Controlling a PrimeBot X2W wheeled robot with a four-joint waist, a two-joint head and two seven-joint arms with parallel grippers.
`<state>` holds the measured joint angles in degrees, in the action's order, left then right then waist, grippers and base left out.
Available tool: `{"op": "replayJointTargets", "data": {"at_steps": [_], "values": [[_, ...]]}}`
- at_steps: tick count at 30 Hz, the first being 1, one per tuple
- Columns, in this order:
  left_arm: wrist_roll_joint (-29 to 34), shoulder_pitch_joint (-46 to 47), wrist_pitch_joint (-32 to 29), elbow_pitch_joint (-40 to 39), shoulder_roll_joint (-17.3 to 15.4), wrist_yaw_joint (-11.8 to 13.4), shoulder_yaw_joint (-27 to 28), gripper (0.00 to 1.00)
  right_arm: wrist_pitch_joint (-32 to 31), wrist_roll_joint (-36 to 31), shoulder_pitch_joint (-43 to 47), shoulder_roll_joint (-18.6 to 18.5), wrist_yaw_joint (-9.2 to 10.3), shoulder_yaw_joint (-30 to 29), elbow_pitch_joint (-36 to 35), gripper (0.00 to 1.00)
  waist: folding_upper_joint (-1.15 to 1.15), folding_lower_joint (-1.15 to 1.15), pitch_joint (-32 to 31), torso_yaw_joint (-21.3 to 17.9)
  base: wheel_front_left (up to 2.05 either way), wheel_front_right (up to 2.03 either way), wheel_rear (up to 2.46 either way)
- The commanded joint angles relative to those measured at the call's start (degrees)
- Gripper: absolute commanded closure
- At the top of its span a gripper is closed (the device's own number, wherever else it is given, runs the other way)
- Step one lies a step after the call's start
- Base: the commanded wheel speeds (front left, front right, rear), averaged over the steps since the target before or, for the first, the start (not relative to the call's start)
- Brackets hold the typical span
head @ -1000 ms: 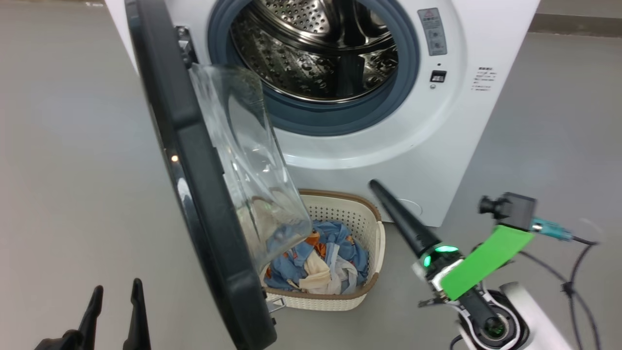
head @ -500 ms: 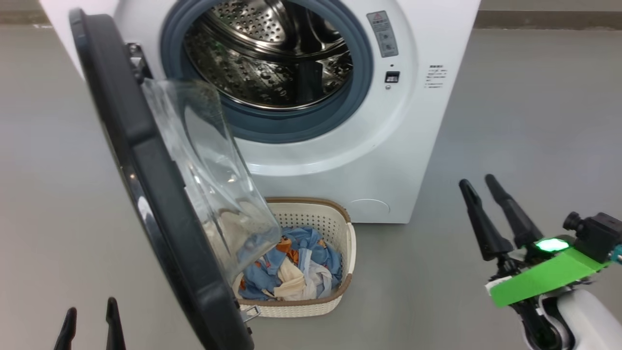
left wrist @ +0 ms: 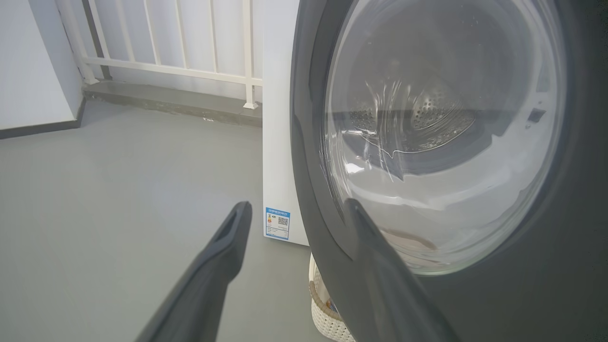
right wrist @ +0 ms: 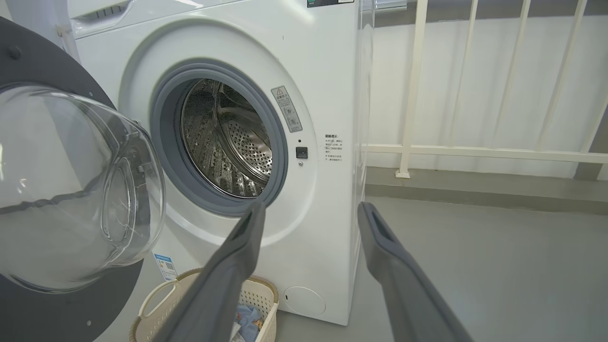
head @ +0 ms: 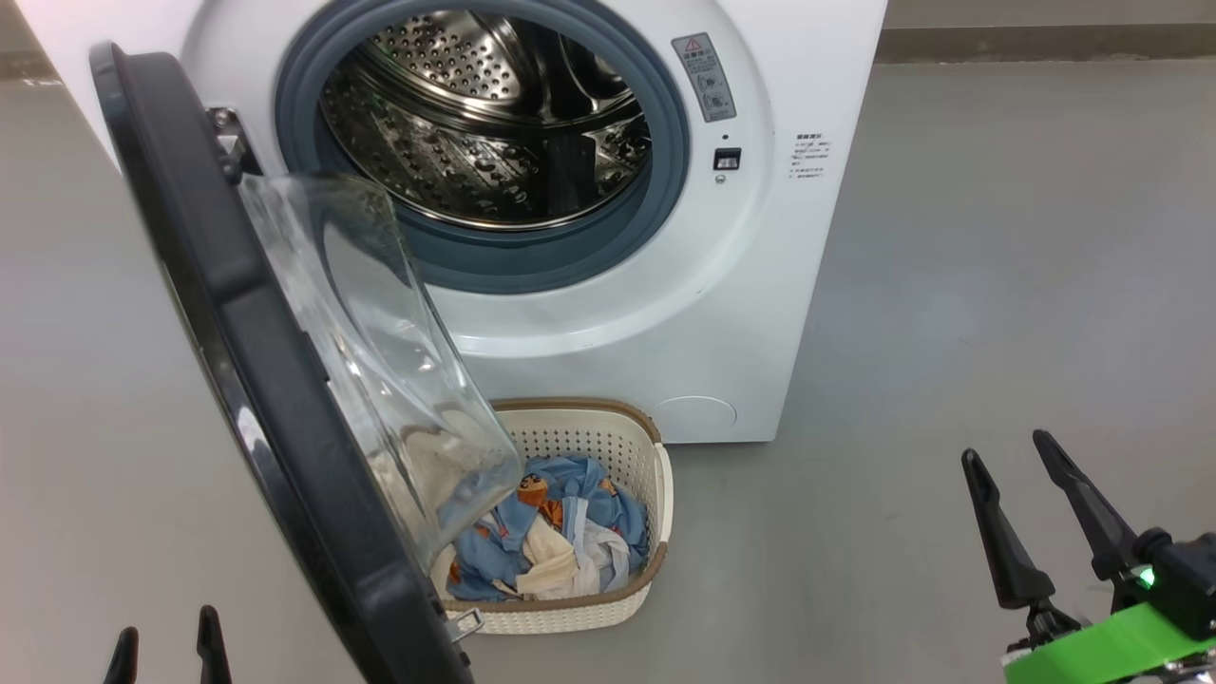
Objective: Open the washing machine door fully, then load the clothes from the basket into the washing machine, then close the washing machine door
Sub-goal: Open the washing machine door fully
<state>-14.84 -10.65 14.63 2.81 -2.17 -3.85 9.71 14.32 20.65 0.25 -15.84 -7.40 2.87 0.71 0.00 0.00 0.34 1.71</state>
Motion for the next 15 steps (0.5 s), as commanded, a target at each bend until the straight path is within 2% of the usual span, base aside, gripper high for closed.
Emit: {"op": "replayJointTargets", "data": {"at_steps": [1,7,15], "values": [[0.47,1.09,0.37,-1.77,-0.71,0.33,1.87,0.0,0.67,-1.44,0.1,-0.45,-0.09,0.32,-1.81,0.0,0.0,0.0,0.09,-0.2,0.0,0.0,0.0],[0.34,0.87,0.37,-2.01,-0.71,0.58,1.8,0.0,0.67,-7.43,2.04,1.48,-0.09,-2.42,-2.39,0.0,0.0,0.0,0.46,-1.04,0.0,0.0,0.0],[0.32,0.99,0.37,-1.81,-0.71,0.8,1.2,0.0,0.67,-9.82,1.89,3.37,-0.09,-5.57,-0.57,0.0,0.0,0.0,0.64,-1.02,0.0,0.0,0.0]]}}
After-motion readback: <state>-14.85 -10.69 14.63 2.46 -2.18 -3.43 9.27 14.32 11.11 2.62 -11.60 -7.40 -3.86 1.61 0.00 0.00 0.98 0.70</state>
